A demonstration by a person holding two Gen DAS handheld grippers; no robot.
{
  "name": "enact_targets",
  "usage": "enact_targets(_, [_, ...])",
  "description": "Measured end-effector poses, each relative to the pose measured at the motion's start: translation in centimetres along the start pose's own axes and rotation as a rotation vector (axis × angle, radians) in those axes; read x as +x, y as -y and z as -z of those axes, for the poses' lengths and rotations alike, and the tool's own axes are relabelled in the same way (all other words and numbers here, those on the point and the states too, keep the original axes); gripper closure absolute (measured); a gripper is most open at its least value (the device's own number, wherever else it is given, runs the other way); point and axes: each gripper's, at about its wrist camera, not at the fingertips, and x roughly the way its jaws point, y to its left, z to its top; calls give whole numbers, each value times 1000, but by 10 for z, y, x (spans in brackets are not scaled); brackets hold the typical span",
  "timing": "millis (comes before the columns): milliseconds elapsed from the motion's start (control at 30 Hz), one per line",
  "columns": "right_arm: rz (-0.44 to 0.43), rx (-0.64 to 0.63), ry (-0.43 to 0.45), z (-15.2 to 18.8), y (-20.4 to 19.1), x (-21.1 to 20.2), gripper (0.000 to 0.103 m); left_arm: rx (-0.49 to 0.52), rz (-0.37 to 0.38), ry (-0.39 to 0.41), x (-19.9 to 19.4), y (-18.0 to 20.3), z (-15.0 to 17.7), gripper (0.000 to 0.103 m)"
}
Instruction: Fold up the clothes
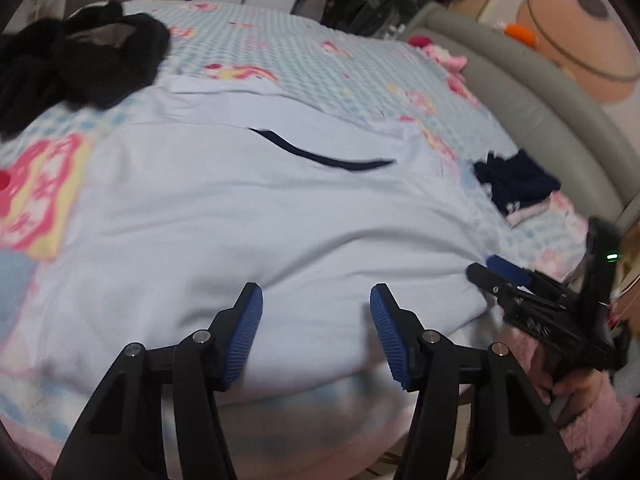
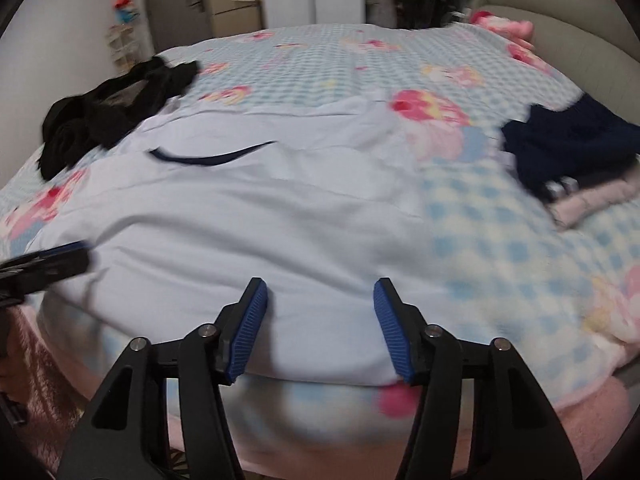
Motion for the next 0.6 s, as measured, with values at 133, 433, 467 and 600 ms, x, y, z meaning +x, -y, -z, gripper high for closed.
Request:
enact_targets(133, [20,154,-48,2,47,7,32,-111,43,11,-18,-36,3,58])
enact_targets(433, [53,171,-1,3,58,-16,33,-303,-2,153,-70,-84,16,45])
enact_targets(467, [48,185,-8,4,61,-17,33,-300,-21,141,-70,-86,20,45])
enact_targets(600, [35,204,-62,11,69,-13,33,-277,-172,24,-51,-92,32,44])
